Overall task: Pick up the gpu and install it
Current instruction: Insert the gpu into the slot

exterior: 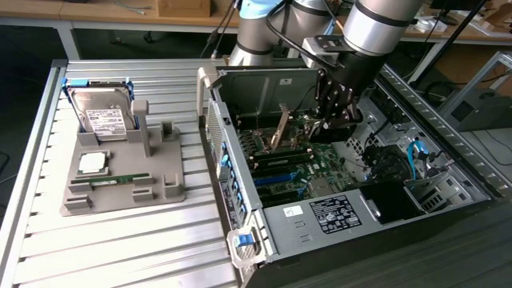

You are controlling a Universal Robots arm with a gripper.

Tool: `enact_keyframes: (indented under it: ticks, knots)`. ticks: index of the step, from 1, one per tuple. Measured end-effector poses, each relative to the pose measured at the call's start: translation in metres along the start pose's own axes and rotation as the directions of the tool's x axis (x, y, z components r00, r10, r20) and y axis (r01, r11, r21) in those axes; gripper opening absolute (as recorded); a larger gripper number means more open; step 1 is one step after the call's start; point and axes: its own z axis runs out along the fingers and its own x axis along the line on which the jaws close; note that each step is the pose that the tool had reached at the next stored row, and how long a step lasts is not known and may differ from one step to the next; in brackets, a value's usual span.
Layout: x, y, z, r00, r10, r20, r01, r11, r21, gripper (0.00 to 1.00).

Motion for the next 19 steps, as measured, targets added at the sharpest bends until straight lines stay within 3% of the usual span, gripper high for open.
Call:
enact_keyframes:
  ticks: [19]
  knots:
    - [0.013, 0.0121, 0.0045, 1.0000, -0.003, 0.0001, 0.003, 1.0000, 0.0000, 0.27]
